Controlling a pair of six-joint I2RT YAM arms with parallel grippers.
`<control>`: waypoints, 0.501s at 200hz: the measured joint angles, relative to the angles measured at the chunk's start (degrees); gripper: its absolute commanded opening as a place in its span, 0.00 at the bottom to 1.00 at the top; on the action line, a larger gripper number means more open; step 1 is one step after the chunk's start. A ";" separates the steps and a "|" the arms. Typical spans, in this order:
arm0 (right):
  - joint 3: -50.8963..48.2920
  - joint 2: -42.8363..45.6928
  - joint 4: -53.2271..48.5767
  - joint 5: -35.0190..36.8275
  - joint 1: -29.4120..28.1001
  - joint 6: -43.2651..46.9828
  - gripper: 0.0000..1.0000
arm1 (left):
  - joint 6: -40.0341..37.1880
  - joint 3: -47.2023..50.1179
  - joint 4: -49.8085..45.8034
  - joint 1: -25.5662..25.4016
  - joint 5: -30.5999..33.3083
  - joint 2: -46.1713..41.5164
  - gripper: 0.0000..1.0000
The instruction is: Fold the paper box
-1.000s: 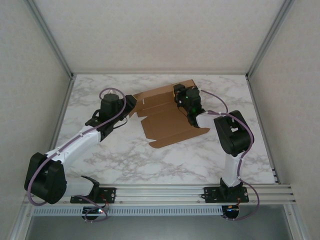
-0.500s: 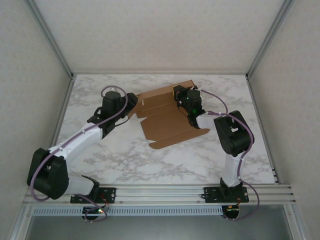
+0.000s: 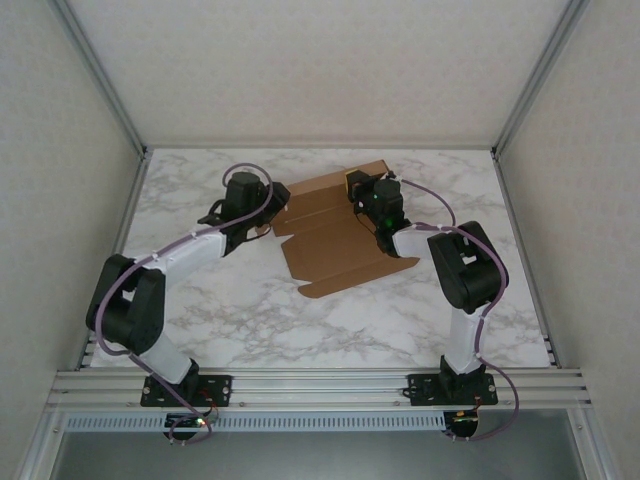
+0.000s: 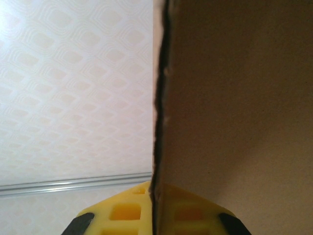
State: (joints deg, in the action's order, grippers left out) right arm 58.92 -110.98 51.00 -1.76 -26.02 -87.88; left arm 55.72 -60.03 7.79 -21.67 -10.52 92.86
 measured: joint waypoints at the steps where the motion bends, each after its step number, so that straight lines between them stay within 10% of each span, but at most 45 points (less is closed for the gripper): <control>1: 0.00 0.00 0.00 0.00 0.00 -0.02 0.02 | 0.00 -0.07 0.07 0.00 -0.02 0.09 0.44; 100: -0.13 0.00 0.11 -0.61 0.04 -0.83 0.00 | 1.77 -4.44 6.34 -0.42 -3.15 7.02 0.28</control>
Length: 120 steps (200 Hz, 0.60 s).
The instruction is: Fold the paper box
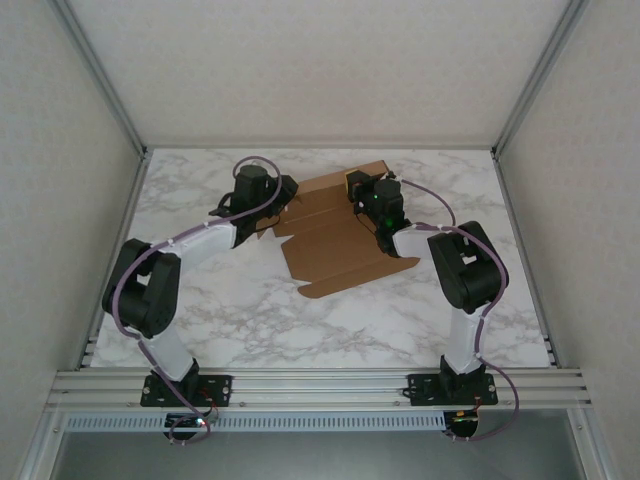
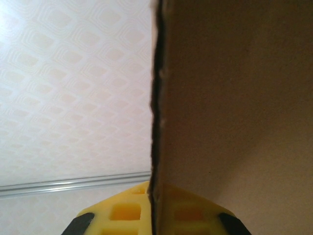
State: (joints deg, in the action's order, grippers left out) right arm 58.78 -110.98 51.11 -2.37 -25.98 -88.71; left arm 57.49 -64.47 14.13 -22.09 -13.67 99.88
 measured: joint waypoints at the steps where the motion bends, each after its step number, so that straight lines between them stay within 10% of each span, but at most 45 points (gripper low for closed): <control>1: 0.00 0.00 -0.02 0.02 0.00 -0.02 0.00 | 0.00 0.00 0.07 0.00 -0.04 0.02 0.27; 61: -3.19 2.51 0.61 5.42 -0.76 -0.72 0.00 | -0.50 -1.99 1.31 0.00 -1.75 1.81 0.19; 120: -4.85 4.66 -1.51 12.76 -3.04 -1.05 0.00 | -5.03 -3.04 1.16 0.15 -2.32 3.10 0.39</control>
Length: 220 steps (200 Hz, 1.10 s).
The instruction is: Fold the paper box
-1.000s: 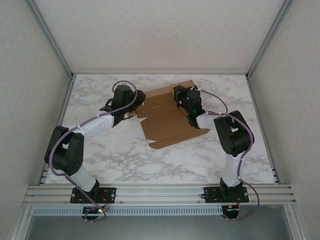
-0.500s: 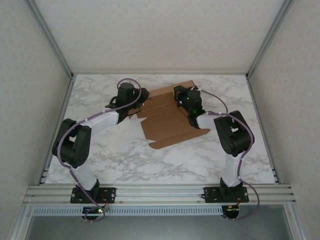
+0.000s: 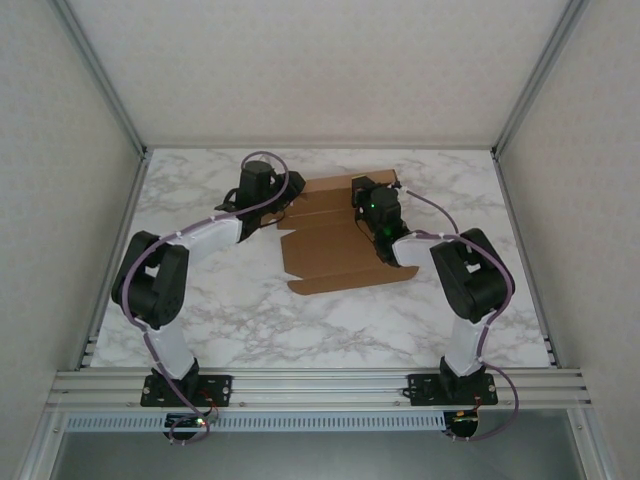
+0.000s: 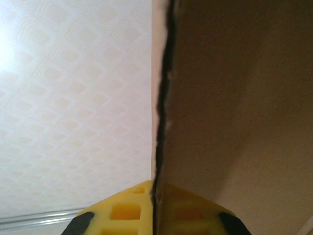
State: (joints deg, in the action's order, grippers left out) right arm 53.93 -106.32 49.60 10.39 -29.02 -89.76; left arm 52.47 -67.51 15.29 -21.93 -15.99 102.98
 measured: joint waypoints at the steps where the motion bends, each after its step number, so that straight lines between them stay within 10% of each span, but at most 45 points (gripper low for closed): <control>1: 0.00 0.07 -0.17 0.11 -0.04 0.00 0.00 | -0.02 0.07 0.02 0.00 0.04 -0.07 0.39; 64: -0.07 1.73 -3.78 1.66 -0.66 0.39 0.00 | -7.48 14.45 0.02 -1.42 10.84 -15.30 0.38; 136: -0.07 1.73 -3.80 1.60 -0.66 0.61 0.00 | -12.28 21.05 2.03 -5.38 17.73 -17.11 0.06; 220: -0.04 2.16 -4.90 0.44 -0.66 2.27 0.00 | -11.98 13.44 0.72 -4.04 21.40 -1.60 0.27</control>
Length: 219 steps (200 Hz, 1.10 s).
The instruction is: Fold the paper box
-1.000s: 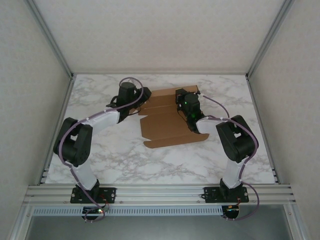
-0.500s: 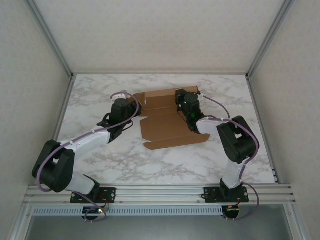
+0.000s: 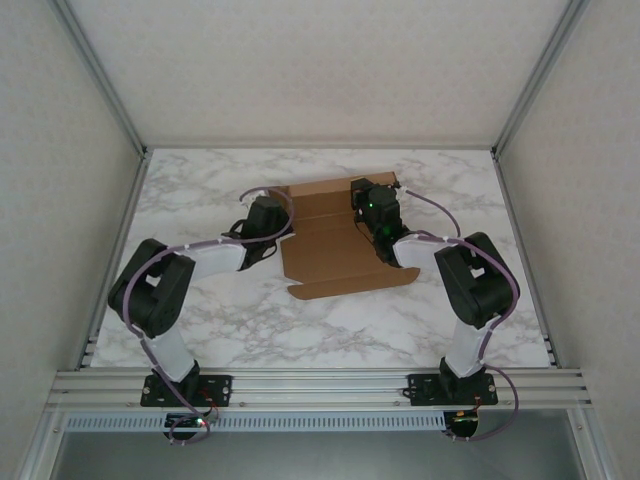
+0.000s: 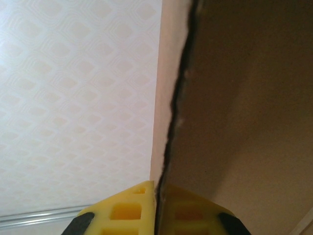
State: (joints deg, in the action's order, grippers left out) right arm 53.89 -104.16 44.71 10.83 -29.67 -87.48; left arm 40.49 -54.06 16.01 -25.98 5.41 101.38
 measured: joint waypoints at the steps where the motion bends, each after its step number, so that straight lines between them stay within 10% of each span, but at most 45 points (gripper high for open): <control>1: 0.00 0.04 -0.04 0.00 0.00 0.04 0.00 | 0.02 -0.20 0.00 0.15 0.00 0.22 0.28; 219: 2.19 0.46 -4.42 -1.90 0.04 1.16 0.00 | 3.04 -7.78 -2.80 5.53 -8.70 12.76 0.35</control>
State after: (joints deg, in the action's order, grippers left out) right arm 56.07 -103.70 40.29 8.93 -29.63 -86.32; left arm 43.53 -61.84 13.21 -20.45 -3.29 114.15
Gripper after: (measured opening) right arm 0.048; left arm 0.341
